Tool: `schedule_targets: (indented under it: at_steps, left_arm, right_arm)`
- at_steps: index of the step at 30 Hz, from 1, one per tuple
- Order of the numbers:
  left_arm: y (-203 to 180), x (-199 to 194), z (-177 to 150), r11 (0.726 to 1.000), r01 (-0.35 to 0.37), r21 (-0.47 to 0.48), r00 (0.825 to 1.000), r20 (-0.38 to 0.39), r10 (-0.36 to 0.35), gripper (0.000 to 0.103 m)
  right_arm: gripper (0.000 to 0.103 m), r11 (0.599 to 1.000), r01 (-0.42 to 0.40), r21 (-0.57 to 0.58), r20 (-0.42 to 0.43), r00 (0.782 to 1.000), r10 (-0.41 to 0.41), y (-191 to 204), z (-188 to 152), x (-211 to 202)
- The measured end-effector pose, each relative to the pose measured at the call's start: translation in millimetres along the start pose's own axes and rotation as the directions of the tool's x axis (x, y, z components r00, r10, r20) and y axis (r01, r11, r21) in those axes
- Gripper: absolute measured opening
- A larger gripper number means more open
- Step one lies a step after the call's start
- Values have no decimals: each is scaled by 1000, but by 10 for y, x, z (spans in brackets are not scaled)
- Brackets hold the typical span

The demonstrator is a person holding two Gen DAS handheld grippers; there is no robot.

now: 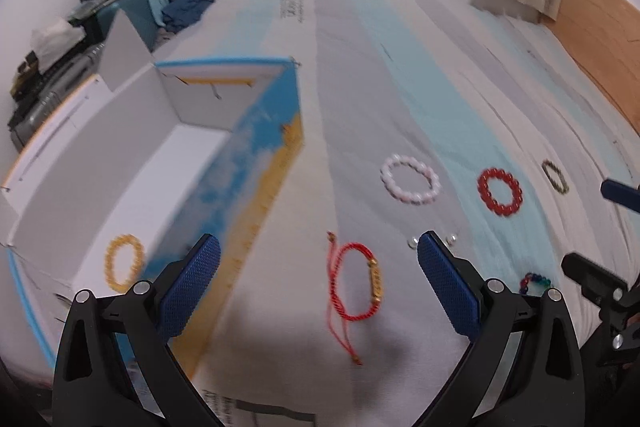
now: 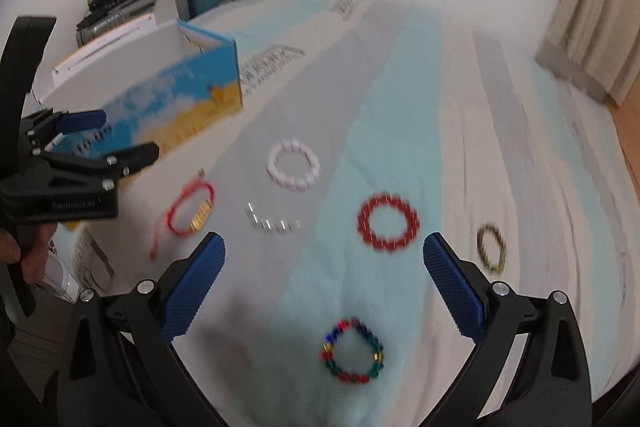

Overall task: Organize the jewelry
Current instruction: 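Move both tools back over the remaining bracelets on the bed, then grasp the red cord bracelet with left tool while right tool grasps multicolour bracelet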

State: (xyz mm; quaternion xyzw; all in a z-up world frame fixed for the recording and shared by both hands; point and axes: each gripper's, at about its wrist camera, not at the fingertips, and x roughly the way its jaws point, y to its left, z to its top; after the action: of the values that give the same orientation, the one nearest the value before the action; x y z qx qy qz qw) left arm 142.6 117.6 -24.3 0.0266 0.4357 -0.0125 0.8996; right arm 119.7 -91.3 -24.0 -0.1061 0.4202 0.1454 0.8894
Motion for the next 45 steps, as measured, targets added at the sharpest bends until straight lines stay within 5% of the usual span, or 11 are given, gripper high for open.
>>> schedule_targets:
  at_steps: [14, 25, 28, 31, 36, 40, 45]
  left_arm:
    - [-320, 507, -285, 998, 48, 52, 998, -40, -46, 97]
    - [-415, 899, -402, 998, 47, 52, 995, -89, -42, 95]
    - [-418, 1003, -449, 997, 53, 52, 992, -113, -47, 88]
    - [-424, 1006, -462, 997, 66, 49, 992, -112, -60, 77]
    - [-514, 968, -444, 991, 101, 83, 988, -123, -90, 40]
    - [-568, 938, -463, 990, 102, 102, 988, -125, -89, 24]
    - [-551, 874, -458, 990, 100, 97, 988, -126, -87, 9]
  right_arm:
    - [95, 996, -6, 85, -131, 991, 17, -239, -744, 462]
    - [90, 989, -19, 148, -203, 978, 49, -339, -994, 776]
    - [84, 987, -22, 157, -201, 978, 54, -365, -1034, 794]
    - [65, 988, -9, 155, -196, 980, 40, -412, -1032, 765]
    - [41, 991, -9, 134, -199, 979, 36, -421, -1027, 719]
    - [22, 993, -4, 121, -203, 979, 29, -423, -1033, 675]
    - [18, 990, -25, 141, -199, 979, 53, -444, -1008, 627]
